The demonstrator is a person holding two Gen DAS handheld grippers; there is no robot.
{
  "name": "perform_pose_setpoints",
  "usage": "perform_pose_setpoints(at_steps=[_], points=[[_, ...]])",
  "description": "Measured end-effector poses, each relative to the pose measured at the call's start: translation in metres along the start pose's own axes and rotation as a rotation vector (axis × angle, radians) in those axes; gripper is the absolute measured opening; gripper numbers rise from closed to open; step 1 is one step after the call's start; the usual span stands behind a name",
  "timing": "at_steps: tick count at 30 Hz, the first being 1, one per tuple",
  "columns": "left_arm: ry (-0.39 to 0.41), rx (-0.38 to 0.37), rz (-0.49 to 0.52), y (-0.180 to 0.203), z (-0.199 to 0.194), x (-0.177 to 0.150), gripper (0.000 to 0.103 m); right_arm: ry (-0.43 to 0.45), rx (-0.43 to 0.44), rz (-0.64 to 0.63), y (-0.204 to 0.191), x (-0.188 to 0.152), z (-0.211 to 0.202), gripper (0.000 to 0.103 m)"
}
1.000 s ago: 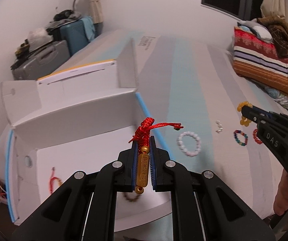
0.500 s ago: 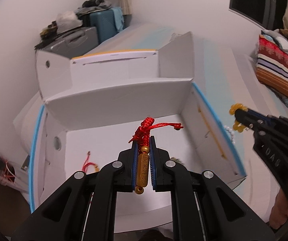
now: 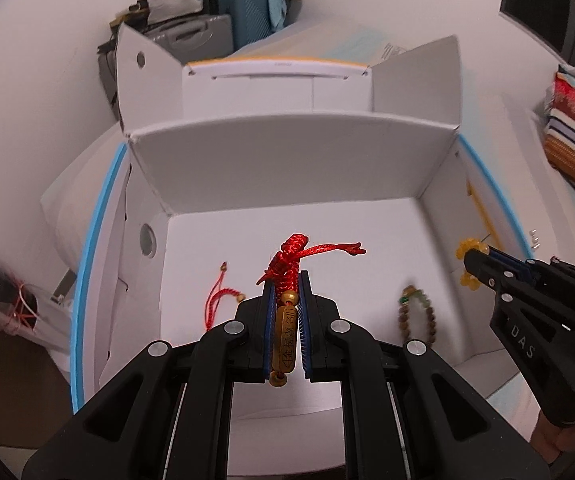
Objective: Organize jewelry
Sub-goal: 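Open both tools to release the bracelets into the box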
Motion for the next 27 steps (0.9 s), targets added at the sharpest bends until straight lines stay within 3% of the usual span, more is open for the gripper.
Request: perform_pose_setpoints(at_steps=[12,16,17,19,20,22,24,27], points=[[-0.051,0.006,0.003,-0.004,0.017,-0.011,0.01,-0.054,-0.006,0.007,-0.002,-0.008,0.017,0.009],[-0.05,0.022,-0.009,-0.008,0.015,-0.011,0.014,-0.059,-0.006,-0.008,-0.005,-0.006,0.018,0.012],[-0.047,0.026,-0.013,-0.008,0.014,-0.01,0.015,-0.06,-0.006,-0.012,-0.007,-0.006,0.017,0.018],[-0.039,0.038,-0.017,-0.01,0.011,-0.009,0.028,-0.05,-0.005,-0.014,-0.008,-0.006,0.014,0.031],[-0.038,0.046,-0.02,-0.011,0.01,-0.009,0.039,-0.04,-0.006,-0.017,-0.009,-0.005,0.011,0.038],[-0.025,0.055,-0.021,-0.012,0.006,-0.009,0.047,-0.027,0.0,-0.024,-0.011,-0.004,0.005,0.044],[-0.017,0.066,-0.02,-0.013,0.003,-0.008,0.063,-0.01,-0.005,-0.032,-0.012,-0.001,-0.002,0.051],[0.009,0.076,-0.018,-0.015,-0.004,-0.006,0.07,0.014,-0.008,-0.025,-0.011,0.002,-0.012,0.069]])
Point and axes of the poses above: each gripper's, at about its wrist camera, not at the fingertips, and z roughly the way its jaws point, y to its right, x to its top, the point moved 7 cm from there along z, roughly the way its jaws point, and after that the axes turned 3 degrees about z, right-handed, at the moved point
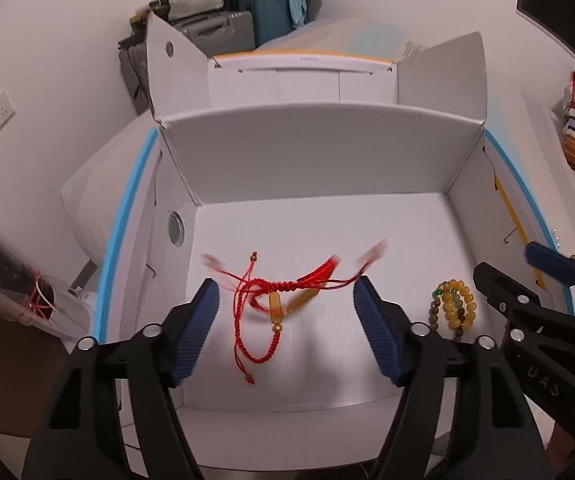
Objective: Organize jewelry
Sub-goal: 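Open both tools to release the bracelets into the box, then move both open tools back toward the white and red bead bracelets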
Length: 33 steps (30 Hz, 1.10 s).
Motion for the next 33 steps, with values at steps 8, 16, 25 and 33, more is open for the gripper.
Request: perform_pose_setpoints(at_steps=[8,16,25,33], points=[[0.032,0.001,0.001,0.003,-0.012,0.002,0.087,0.048,-0.051,0.032,0.022,0.007,-0.019,0.091],[0.073,-0.02,0.015,0.02,-0.027,0.006,0.097,0.086,-0.056,0.078,0.049,0.006,-0.04,0.095],[0.104,-0.064,0.052,0.061,-0.046,0.012,0.097,0.132,-0.099,0.136,0.103,-0.001,-0.069,0.095],[0.136,-0.118,0.11,0.116,-0.061,0.021,0.097,0.149,-0.154,0.198,0.168,-0.014,-0.09,0.095]])
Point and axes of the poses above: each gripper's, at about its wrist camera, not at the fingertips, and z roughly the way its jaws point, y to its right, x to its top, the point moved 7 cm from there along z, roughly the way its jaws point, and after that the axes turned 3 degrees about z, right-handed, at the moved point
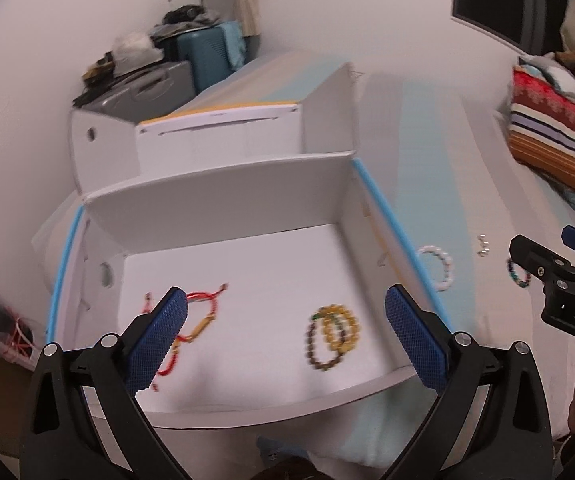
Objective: Organize jewelry
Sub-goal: 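Move both open tools back toward the white and red bead bracelets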
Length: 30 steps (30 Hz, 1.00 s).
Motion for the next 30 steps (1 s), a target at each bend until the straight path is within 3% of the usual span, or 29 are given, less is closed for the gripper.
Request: perform_pose_setpoints(at_steps=[15,30], points=[[0.03,-0.115,0.133,0.116,0.002,0.023,0.097,-0.013,-0.117,0.125,0.131,-0.018,-0.005,0.095],[0.003,-0.179,0.239,0.207,0.039,0.024,0.097,-0.073,-0.201,0.25,0.241,-0.048,0.035,0.095]])
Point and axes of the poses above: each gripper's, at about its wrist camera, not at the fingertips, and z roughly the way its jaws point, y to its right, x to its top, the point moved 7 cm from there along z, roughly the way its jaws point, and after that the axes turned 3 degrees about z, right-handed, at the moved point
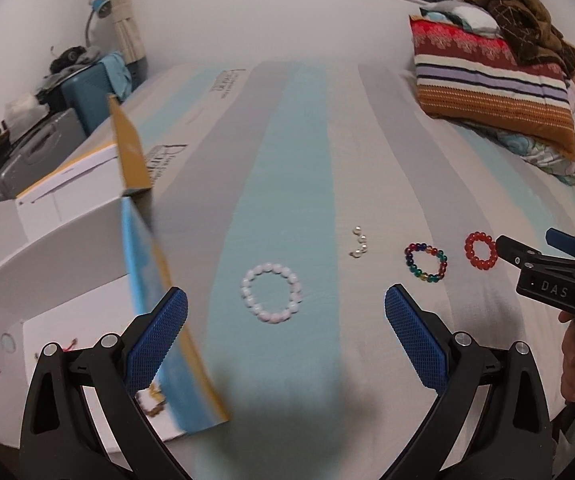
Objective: Organize jewelry
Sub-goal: 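Move both open tools back toward the white and red bead bracelets, then grasp the white-pink bead bracelet with the left tool while the right tool grasps the red bead bracelet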
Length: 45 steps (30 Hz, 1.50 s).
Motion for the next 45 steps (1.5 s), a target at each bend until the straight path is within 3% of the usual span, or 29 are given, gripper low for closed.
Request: perform_pose_setpoints(at_steps=[10,20,31,39,41,45], points=[[-0.06,-0.046,0.008,0.023,0.063,-0.003,0.097,-0.045,-0.029,0.051,0.033,-0.004,0.049,0.095],[-0.116,-0.041,0.004,0.027,0.119,-0.018,0.097,-0.088,-0.049,0.108,0.06,-0.013,0.096,0.095],[-0.134,-0.022,-0.023,0.015,0.149,-0.026,0.097,-0.113,-0.057,0.137,0.079,-0.019,0.12,0.095],[-0.141,-0.02,-0.006,0.018,0.159,-0.032,0.094,-0.129,-0.057,0.185,0.093,-0.02,0.125,0.082],[-0.15,-0.023,-0.006,0.02,0.162,-0.033,0.092,-0.132,-0.065,0.189,0.095,-0.019,0.126,0.07],[-0.15,-0.028,-0.004,0.021,0.164,-0.033,0.083,-0.155,-0.075,0.188,0.096,-0.019,0.132,0.058]])
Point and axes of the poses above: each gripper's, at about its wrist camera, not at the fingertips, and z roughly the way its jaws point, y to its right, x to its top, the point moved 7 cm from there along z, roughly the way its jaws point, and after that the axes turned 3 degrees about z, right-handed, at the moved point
